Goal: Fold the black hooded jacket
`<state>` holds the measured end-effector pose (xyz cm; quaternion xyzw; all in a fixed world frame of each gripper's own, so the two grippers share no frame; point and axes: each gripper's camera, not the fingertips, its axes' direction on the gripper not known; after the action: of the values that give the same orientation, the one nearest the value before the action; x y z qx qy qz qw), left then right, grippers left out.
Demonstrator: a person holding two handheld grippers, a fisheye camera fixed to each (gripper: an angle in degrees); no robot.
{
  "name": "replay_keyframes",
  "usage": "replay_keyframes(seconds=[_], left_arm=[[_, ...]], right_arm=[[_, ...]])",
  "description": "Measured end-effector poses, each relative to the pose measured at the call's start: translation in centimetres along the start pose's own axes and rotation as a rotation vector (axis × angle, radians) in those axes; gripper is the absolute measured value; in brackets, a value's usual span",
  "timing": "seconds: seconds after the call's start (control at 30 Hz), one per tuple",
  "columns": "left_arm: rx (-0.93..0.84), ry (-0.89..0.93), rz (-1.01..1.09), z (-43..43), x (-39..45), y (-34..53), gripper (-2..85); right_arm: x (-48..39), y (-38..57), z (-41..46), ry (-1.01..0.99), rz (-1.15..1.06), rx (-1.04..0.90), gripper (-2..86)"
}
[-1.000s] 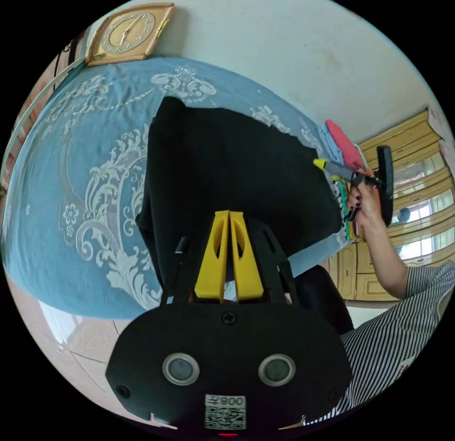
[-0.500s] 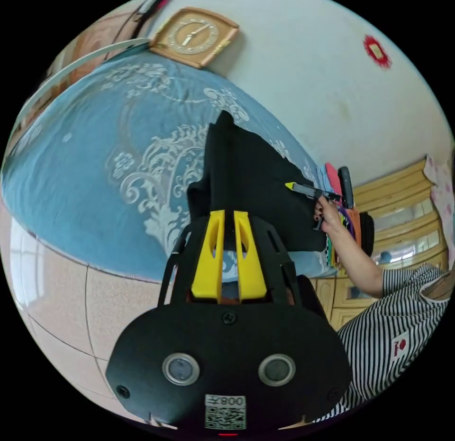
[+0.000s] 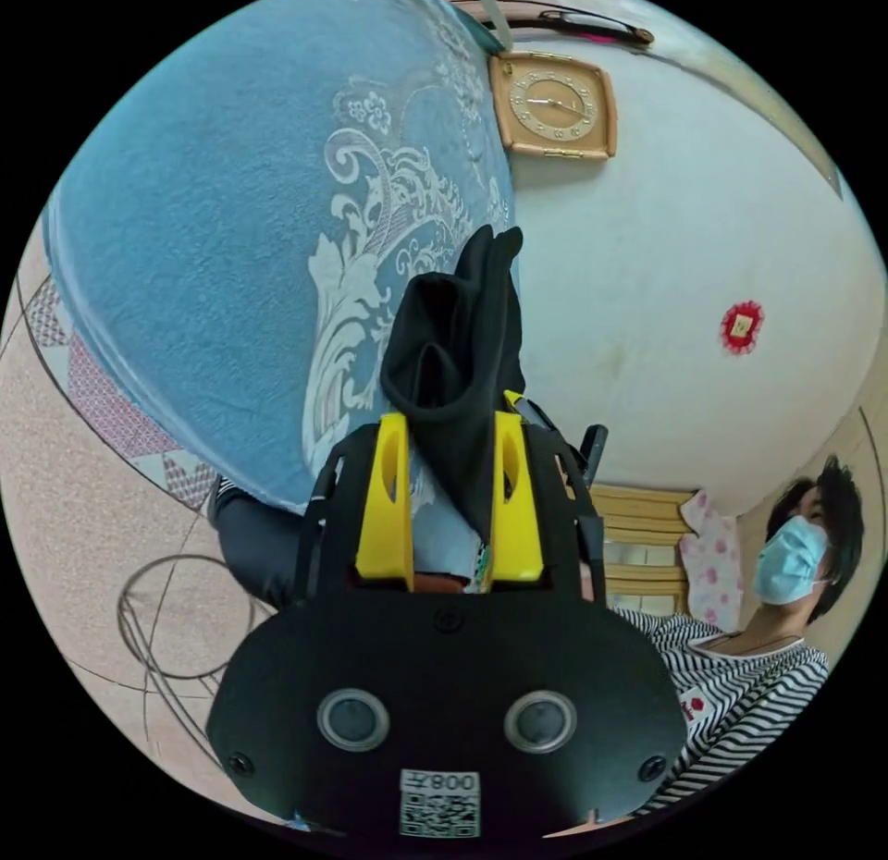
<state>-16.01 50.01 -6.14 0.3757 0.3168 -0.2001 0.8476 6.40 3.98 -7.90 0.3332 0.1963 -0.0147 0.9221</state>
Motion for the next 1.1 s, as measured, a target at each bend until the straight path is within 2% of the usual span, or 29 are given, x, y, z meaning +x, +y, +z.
replay_keyframes(seconds=[0.13,0.27,0.53,0.63,0.73,0.8,0.87,1.0,1.1], left_arm=[[0.009,0.009,-0.001,0.4,-0.9,1.4,8.5],[0.002,-0.025,0.069,1.5,-0.2,3.3,5.2],[-0.091,-0.188,0.421,6.1,6.7,7.4,3.6],[-0.148,-0.283,0.606,9.6,10.3,9.9,3.6],[-0.219,-0.370,0.760,14.0,12.9,12.8,3.7],[-0.264,-0.444,0.857,17.4,14.0,15.2,3.7],[-0.285,-0.493,0.903,19.7,14.4,17.0,3.7],[-0.307,-0.578,0.982,24.1,14.7,21.0,3.7],[-0.325,-0.641,1.031,27.2,14.8,23.7,3.6]], right_arm=[[0.3,-1.4,-0.9,0.032,0.003,0.058,0.0],[2.5,-4.2,3.0,0.051,0.040,-0.053,0.1],[5.1,-5.9,4.5,0.030,0.021,-0.148,0.4],[6.3,-5.9,2.7,-0.030,0.038,-0.124,0.9],[6.8,-5.1,-0.5,-0.212,0.012,-0.065,2.8],[7.0,-4.4,-2.9,-0.458,-0.015,-0.020,6.2],[6.4,-4.3,-4.1,-0.535,-0.057,-0.010,7.3],[3.7,-5.8,-2.4,-0.447,-0.145,-0.097,9.9],[3.1,-7.1,1.1,-0.516,-0.143,-0.215,12.7]])
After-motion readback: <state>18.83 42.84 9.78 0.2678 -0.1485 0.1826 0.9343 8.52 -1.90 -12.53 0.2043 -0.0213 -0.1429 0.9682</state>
